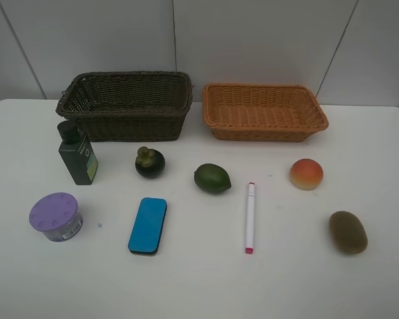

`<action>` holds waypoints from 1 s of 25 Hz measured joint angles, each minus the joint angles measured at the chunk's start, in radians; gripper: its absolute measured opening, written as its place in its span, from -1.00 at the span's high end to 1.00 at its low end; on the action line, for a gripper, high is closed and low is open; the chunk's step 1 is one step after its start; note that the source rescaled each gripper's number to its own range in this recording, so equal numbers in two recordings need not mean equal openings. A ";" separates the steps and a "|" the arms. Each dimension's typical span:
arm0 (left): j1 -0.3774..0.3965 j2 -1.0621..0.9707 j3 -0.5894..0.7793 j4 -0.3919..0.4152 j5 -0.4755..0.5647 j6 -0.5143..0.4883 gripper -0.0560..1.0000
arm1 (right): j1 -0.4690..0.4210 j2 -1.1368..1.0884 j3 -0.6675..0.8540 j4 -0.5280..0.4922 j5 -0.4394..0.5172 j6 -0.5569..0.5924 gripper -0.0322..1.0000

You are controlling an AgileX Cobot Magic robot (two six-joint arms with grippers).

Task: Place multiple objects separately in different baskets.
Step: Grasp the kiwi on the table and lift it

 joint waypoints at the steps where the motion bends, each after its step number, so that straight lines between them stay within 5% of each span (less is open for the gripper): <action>1: 0.000 0.000 0.000 0.000 0.000 0.000 0.89 | 0.000 0.000 0.000 0.000 0.000 0.000 -0.99; 25: 0.000 0.000 0.000 0.000 0.000 0.000 0.89 | 0.000 0.000 0.000 0.000 0.000 0.000 -0.99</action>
